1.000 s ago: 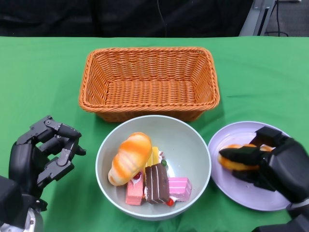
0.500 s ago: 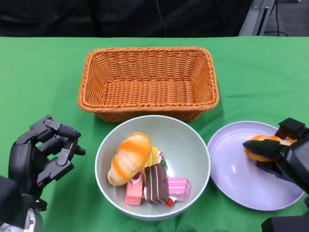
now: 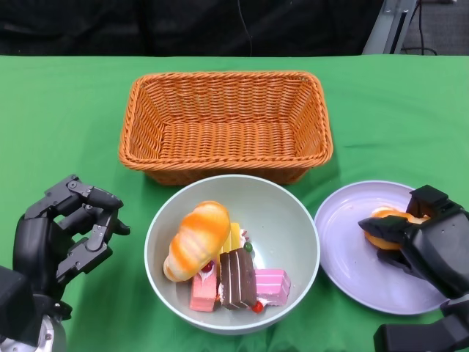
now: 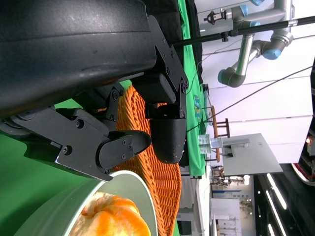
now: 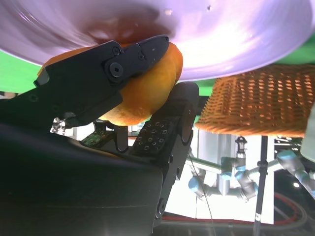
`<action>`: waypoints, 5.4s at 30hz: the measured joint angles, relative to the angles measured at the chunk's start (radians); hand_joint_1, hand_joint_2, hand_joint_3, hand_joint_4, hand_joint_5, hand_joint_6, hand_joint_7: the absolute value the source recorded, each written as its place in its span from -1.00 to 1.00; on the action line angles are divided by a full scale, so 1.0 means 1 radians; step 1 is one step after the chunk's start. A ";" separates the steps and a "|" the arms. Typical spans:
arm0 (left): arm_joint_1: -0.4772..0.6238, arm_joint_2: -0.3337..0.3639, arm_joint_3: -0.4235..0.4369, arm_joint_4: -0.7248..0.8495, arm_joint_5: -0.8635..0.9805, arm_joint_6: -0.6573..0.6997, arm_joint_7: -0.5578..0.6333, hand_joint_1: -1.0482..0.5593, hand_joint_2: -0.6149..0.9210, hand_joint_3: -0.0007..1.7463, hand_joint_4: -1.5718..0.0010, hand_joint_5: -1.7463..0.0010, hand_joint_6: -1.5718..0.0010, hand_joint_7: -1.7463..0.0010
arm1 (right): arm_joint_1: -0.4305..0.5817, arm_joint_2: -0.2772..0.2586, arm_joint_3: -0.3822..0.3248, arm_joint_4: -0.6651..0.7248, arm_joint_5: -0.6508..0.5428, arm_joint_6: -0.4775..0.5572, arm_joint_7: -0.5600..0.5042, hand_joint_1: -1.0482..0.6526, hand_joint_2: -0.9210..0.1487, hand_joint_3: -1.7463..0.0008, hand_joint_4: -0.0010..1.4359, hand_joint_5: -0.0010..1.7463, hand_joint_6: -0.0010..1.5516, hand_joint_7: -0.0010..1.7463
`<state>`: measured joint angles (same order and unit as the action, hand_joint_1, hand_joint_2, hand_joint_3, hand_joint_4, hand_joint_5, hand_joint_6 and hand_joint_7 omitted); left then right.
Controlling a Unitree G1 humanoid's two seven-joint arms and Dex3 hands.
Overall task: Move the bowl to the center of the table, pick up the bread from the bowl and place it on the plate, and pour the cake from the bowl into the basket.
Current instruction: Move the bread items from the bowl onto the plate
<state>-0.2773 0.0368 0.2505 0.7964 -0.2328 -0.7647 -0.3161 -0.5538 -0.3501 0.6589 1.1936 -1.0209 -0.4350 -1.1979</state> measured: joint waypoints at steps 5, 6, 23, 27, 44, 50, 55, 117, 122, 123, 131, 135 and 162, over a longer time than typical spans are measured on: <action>0.000 0.000 -0.001 0.000 0.002 -0.001 0.000 0.22 0.79 -0.16 -0.01 -0.71 -0.03 -0.40 | 0.005 0.029 0.029 -0.014 0.001 0.127 0.027 -0.28 -0.87 0.99 -0.02 -0.65 0.27 -1.00; 0.000 0.000 -0.001 0.000 0.003 -0.001 0.001 0.21 0.78 -0.16 -0.01 -0.71 -0.03 -0.40 | 0.011 0.030 0.029 -0.030 0.006 0.140 0.045 -0.36 -0.89 0.99 -0.12 -0.81 0.16 -1.00; 0.000 0.000 -0.001 0.007 0.010 -0.002 0.009 0.22 0.75 -0.10 -0.01 -0.73 -0.02 -0.45 | 0.131 0.020 0.031 -0.286 0.023 0.141 0.111 -0.63 -1.00 0.95 -0.55 -1.00 -0.28 -1.00; 0.000 0.001 -0.002 0.007 0.015 -0.003 0.009 0.22 0.75 -0.08 0.00 -0.75 -0.01 -0.47 | 0.145 0.013 0.025 -0.333 0.027 0.140 0.139 -0.73 -1.00 0.82 -0.74 -1.00 -0.48 -1.00; -0.003 0.003 -0.001 0.026 0.008 -0.013 0.008 0.22 0.73 -0.03 0.01 -0.78 0.02 -0.53 | 0.240 -0.017 -0.033 -0.540 0.044 0.145 0.278 -0.89 -1.00 0.65 -0.87 -0.96 -0.58 -0.98; -0.003 0.004 -0.002 0.029 0.008 -0.013 0.008 0.22 0.73 -0.04 0.02 -0.78 0.03 -0.53 | 0.242 -0.020 -0.053 -0.547 0.045 0.123 0.290 -0.87 -1.00 0.67 -0.80 -0.94 -0.55 -0.97; -0.003 0.004 -0.003 0.029 0.010 -0.015 0.008 0.22 0.73 -0.04 0.02 -0.78 0.03 -0.52 | 0.243 -0.020 -0.077 -0.549 0.086 0.013 0.281 -0.78 -1.00 0.75 -0.60 -0.86 -0.46 -0.96; -0.012 -0.013 -0.012 0.039 0.043 -0.035 0.039 0.19 0.75 -0.10 0.03 -0.77 0.02 -0.49 | 0.247 0.026 -0.199 -1.147 0.041 0.080 0.964 -0.71 -1.00 0.99 -0.22 -1.00 -0.33 -0.99; -0.012 -0.013 -0.012 0.039 0.045 -0.035 0.045 0.20 0.74 -0.08 0.03 -0.77 0.01 -0.48 | 0.246 0.026 -0.199 -1.147 0.047 0.074 0.985 -0.69 -1.00 0.98 -0.23 -1.00 -0.32 -0.99; -0.012 -0.013 -0.012 0.039 0.045 -0.035 0.045 0.21 0.75 -0.08 0.03 -0.77 0.01 -0.47 | 0.245 0.026 -0.198 -1.147 0.050 0.073 0.992 -0.69 -1.00 0.99 -0.23 -1.00 -0.32 -1.00; -0.013 -0.014 -0.012 0.048 0.045 -0.043 0.045 0.20 0.77 -0.11 0.01 -0.75 0.00 -0.43 | 0.199 0.037 -0.185 -1.110 0.067 0.055 1.027 -0.64 -0.97 1.00 -0.17 -0.98 -0.30 -0.99; -0.017 -0.015 -0.012 0.048 0.044 -0.046 0.045 0.20 0.78 -0.12 0.00 -0.74 0.01 -0.43 | 0.194 0.044 -0.177 -1.096 0.067 0.049 1.027 -0.64 -0.97 1.00 -0.17 -0.98 -0.30 -1.00; -0.036 -0.024 0.002 0.049 0.034 -0.049 0.084 0.19 0.78 -0.16 -0.04 -0.72 -0.04 -0.36 | 0.027 0.151 -0.075 -0.711 0.039 0.067 0.859 -0.58 -0.99 0.99 0.00 -0.97 -0.20 -0.99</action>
<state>-0.3131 0.0132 0.2528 0.8450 -0.1985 -0.8141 -0.2322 -0.5268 -0.1996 0.5839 0.4829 -0.9821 -0.3677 -0.3391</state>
